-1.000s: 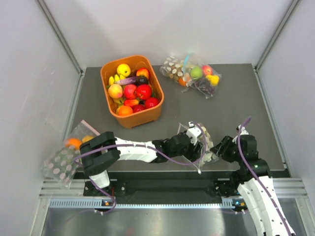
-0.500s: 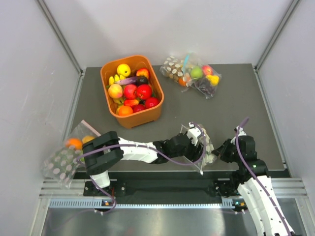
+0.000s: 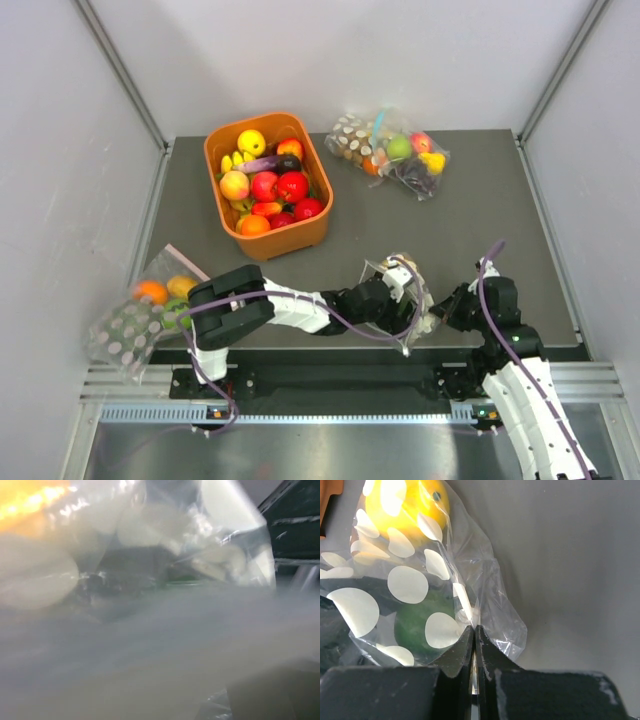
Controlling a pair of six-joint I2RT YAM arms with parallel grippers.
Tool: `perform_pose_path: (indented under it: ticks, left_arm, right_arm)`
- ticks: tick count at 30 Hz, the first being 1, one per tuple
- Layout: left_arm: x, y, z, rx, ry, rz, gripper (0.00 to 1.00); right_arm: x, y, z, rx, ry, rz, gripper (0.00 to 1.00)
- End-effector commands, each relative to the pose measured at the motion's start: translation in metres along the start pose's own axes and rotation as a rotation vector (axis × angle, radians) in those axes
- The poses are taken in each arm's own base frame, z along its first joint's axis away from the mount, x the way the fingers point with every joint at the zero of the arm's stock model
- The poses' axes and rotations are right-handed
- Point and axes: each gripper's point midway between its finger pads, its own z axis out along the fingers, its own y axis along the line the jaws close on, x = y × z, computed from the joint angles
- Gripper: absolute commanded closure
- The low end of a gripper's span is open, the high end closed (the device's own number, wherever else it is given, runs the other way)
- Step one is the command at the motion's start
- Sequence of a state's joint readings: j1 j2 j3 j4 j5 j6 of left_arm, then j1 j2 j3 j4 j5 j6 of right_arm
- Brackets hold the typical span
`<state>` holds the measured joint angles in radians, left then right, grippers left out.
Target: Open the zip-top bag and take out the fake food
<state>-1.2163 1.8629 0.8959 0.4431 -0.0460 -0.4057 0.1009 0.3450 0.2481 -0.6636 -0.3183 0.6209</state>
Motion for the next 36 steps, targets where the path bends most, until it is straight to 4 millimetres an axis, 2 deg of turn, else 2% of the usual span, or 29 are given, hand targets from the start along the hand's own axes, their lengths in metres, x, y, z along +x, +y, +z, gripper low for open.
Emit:
perform_pose_path:
  ticks: [1,4,6,8,9,12,16,17,20,24,28,30,36]
  left_arm:
    - [-0.005,-0.001,0.008,-0.005,-0.013,0.02,0.14]
    - [-0.005,-0.002,0.009,-0.001,-0.01,0.023,0.21]
    - [-0.004,-0.001,0.008,-0.008,-0.005,0.024,0.39]
    - [0.001,0.002,0.004,-0.017,0.012,0.029,0.51]
    - [-0.003,0.001,0.001,-0.016,0.006,0.035,0.6]
    - [-0.01,0.001,-0.013,-0.019,-0.002,0.047,0.74]
    - [-0.025,-0.003,-0.034,-0.015,-0.038,0.051,0.75]
    - [-0.037,-0.006,-0.043,-0.012,-0.066,0.051,0.76]
    - [-0.055,-0.008,-0.06,-0.016,-0.117,0.047,0.76]
    - [-0.074,-0.013,-0.076,-0.01,-0.16,0.036,0.76]
    - [-0.092,-0.011,-0.097,-0.039,-0.216,0.003,0.75]
    - [-0.094,-0.007,-0.104,-0.062,-0.212,-0.002,0.74]
    - [-0.119,-0.001,-0.145,-0.092,-0.304,-0.019,0.73]
  right_arm:
    - [-0.011,0.011,0.0,-0.049,-0.045,-0.016,1.0]
    - [-0.011,0.011,0.0,-0.048,-0.044,-0.015,1.0]
    - [-0.011,0.011,0.0,-0.049,-0.045,-0.016,1.0]
    - [-0.011,0.011,0.0,-0.048,-0.046,-0.014,1.0]
    - [-0.011,0.01,0.0,-0.045,-0.048,-0.014,1.0]
    - [-0.013,0.011,0.0,-0.047,-0.057,-0.007,1.0]
    - [-0.019,0.011,0.001,-0.045,-0.087,-0.002,1.0]
    - [-0.019,0.011,0.001,-0.046,-0.087,-0.002,1.0]
    - [-0.018,0.011,0.003,-0.048,-0.084,0.003,1.0]
    - [-0.019,0.012,0.002,-0.051,-0.088,-0.002,1.0]
    - [-0.018,0.012,0.001,-0.054,-0.09,-0.003,1.0]
    - [-0.019,0.013,0.0,-0.058,-0.095,-0.003,1.0]
    - [-0.018,0.013,-0.001,-0.061,-0.092,-0.007,1.0]
